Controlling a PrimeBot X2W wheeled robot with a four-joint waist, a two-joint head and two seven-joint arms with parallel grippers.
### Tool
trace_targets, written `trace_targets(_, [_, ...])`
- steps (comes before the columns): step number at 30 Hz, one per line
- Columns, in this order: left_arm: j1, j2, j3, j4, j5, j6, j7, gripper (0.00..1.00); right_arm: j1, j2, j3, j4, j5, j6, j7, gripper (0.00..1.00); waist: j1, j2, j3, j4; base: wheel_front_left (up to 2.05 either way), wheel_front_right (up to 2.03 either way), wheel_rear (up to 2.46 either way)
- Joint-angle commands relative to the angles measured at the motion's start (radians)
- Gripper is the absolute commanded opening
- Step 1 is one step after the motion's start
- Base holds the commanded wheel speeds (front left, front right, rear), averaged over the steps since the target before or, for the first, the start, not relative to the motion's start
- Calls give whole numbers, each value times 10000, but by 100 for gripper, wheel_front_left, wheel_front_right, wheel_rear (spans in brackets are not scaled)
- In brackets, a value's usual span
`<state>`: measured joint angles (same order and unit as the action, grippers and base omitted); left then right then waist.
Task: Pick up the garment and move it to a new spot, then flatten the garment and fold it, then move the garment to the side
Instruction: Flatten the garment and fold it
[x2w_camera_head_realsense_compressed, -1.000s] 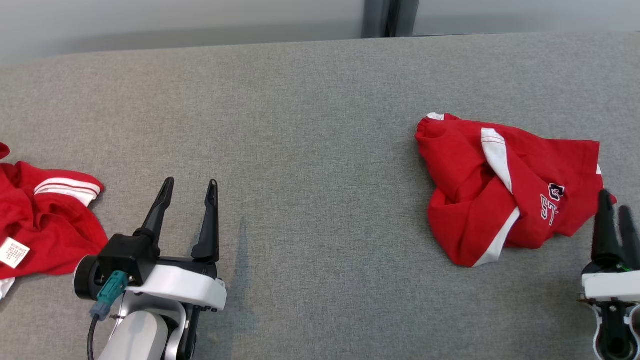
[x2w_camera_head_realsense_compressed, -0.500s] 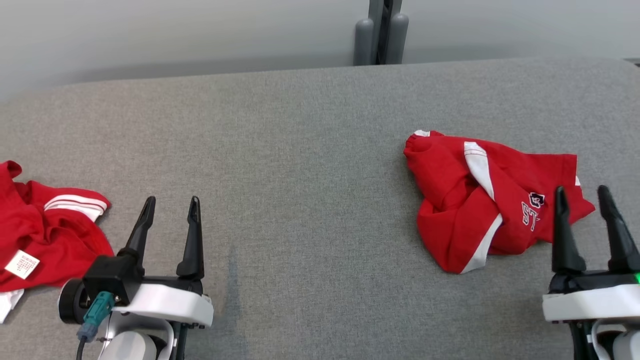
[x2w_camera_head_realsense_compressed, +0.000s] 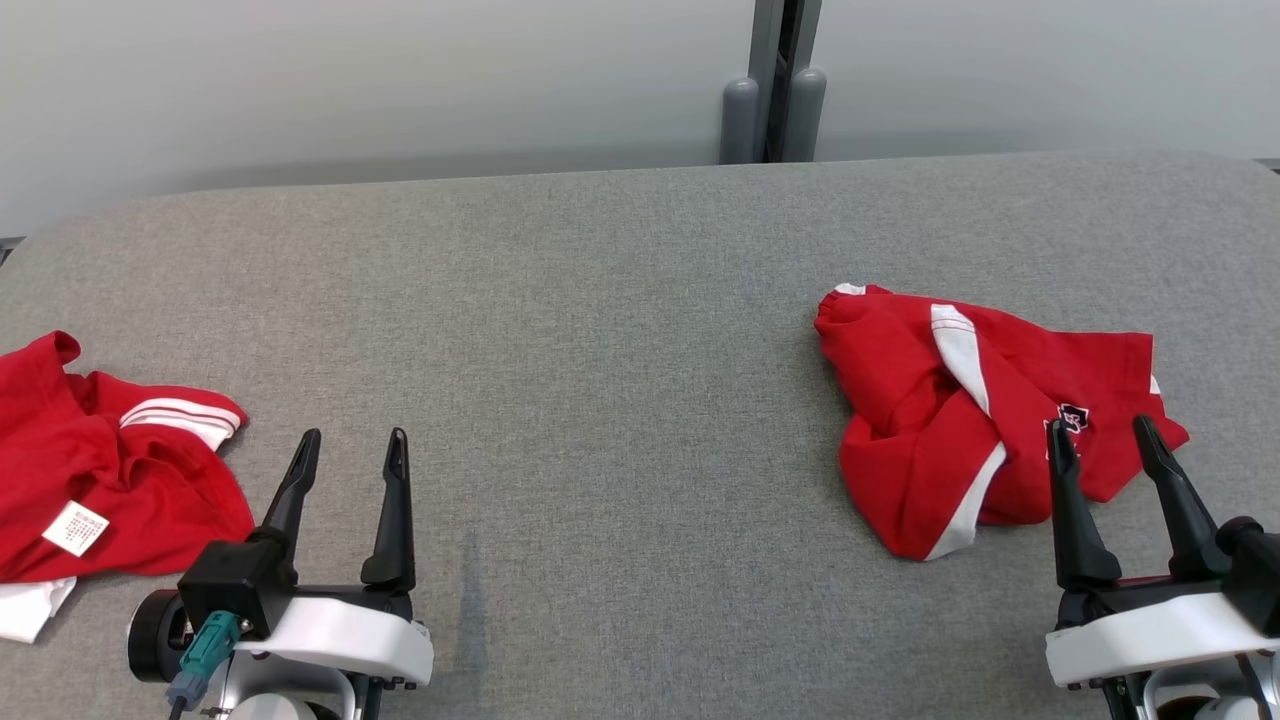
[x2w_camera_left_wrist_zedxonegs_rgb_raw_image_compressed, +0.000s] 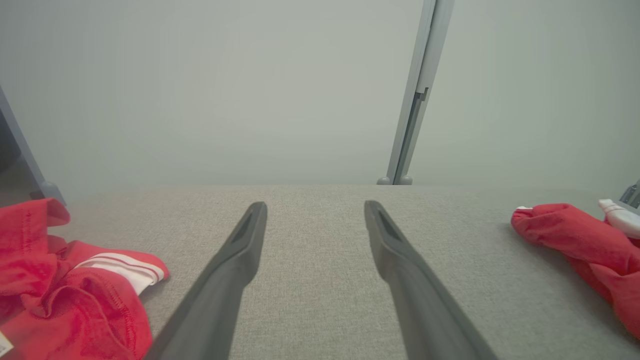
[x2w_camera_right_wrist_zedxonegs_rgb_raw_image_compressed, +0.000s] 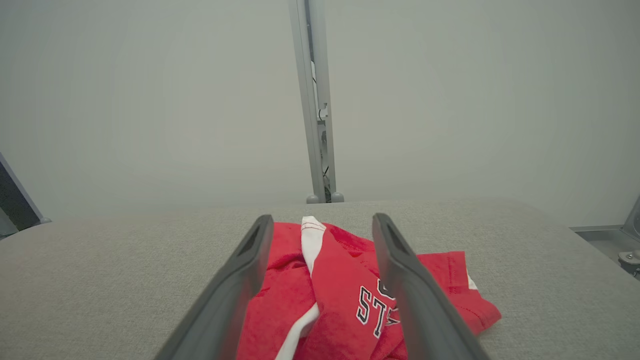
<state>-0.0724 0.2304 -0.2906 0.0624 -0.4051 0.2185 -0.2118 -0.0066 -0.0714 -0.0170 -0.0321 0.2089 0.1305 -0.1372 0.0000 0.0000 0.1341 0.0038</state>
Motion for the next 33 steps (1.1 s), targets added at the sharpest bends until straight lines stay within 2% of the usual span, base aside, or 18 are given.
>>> trace_targets(1, [-8, 26, 7, -35, -29, 39, -15, 100, 126, 8, -24, -57, -31, 4, 62, 100, 0, 0, -2, 20, 0, 0, 0])
trace_targets(10, [-47, 20, -54, -48, -81, 63, -28, 100, 103, 88, -59, -118, -88, 4, 122, 100, 0, 0, 8, 75, 0, 0, 0])
trace_targets(13, [-326, -69, -280, -137, -49, -118, 62, 100, 54, 106, -148, -160, -94, 4, 187, 100, 0, 0, 101, 25, 0, 0, 0])
trace_targets(18, [-924, -510, -1479, -28, -161, -1037, 812, 100, -96, 134, -249, -257, -115, 4, 192, 100, 0, 0, 491, -387, 0, 0, 0])
trace_targets(25, [-1902, -1236, -3155, 1094, -666, -2422, 2612, 100, -486, 171, -8, -111, 34, 4, 4, 100, 0, 0, 1406, -1414, 0, 0, 0])
trace_targets(29, [-2489, -1475, -3616, 1822, -1048, -2876, 3280, 100, -743, 180, 155, 64, 193, 3, -195, 100, 0, 0, 1972, -2062, 0, 0, 0])
trace_targets(33, [-3124, -1614, -3831, 2424, -1267, -3056, 3556, 100, -979, 188, 336, 337, 374, 3, -462, 100, 0, 0, 2451, -2669, 0, 0, 0])
